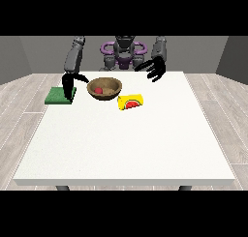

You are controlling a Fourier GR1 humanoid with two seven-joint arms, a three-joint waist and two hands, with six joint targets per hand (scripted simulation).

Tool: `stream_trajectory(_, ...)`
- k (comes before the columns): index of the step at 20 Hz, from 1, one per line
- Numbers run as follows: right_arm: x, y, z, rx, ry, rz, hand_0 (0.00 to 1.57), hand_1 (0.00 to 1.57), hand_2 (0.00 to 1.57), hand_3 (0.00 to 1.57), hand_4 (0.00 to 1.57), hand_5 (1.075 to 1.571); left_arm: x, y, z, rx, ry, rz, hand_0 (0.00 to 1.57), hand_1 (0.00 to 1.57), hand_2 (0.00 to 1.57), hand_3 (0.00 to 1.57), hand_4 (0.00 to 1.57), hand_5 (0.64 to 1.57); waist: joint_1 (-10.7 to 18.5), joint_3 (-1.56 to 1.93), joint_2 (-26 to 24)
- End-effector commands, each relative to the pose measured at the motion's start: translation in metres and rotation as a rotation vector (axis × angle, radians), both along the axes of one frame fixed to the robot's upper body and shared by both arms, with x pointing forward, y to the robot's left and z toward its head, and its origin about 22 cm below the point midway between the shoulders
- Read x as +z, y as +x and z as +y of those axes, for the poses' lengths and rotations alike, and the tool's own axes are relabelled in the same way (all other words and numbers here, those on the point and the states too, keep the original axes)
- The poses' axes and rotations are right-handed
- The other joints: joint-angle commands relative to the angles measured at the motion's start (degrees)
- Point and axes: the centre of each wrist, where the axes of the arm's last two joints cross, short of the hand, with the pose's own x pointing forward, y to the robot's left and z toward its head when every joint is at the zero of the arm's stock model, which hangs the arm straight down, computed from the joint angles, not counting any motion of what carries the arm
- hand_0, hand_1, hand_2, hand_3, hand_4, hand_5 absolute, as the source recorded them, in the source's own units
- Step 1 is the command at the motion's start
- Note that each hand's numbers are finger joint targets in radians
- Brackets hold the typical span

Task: Pick the cup and pour the ball into the bowl, then pick the bowl and place it on the pad

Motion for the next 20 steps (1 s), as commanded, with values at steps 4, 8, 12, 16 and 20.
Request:
stream_trajectory(4, -0.026, -0.011, 0.056, 0.104, -0.021, 0.092, 0.00, 0.00, 0.00, 0.00, 0.11, 1.541, -0.051, -0.003, 0.053, 0.026, -0.157, 0.099, 0.00, 0.00, 0.00, 0.00, 0.00, 1.519, -5.60, 0.19, -3.97)
stream_trajectory(8, -0.034, -0.011, 0.052, 0.016, -0.020, 0.111, 0.00, 0.00, 0.00, 0.00, 0.00, 1.544, -0.037, -0.002, 0.044, -0.054, -0.146, 0.126, 0.00, 0.00, 0.00, 0.00, 0.00, 1.531, -1.48, 0.24, -5.19)
stream_trajectory(12, -0.060, -0.028, 0.050, 0.016, -0.002, 0.091, 0.00, 0.00, 0.00, 0.00, 0.19, 1.549, -0.038, -0.008, 0.034, -0.078, -0.138, 0.075, 0.00, 0.00, 0.00, 0.00, 0.00, 1.546, -0.41, 0.26, -2.52)
stream_trajectory(16, -0.058, -0.022, 0.035, 0.012, 0.053, 0.114, 0.00, 0.00, 0.00, 0.00, 0.26, 1.549, 0.003, 0.002, 0.013, -0.090, -0.148, 0.076, 0.00, 0.00, 0.00, 0.00, 0.00, 1.554, 0.34, 0.28, -1.65)
stream_trajectory(20, -0.064, -0.029, 0.033, 0.029, 0.050, 0.093, 0.00, 0.00, 0.00, 0.00, 0.13, 1.531, 0.005, 0.003, 0.035, -0.087, -0.126, -0.004, 0.00, 0.00, 0.00, 0.00, 0.00, 1.557, 0.56, 0.26, 1.95)
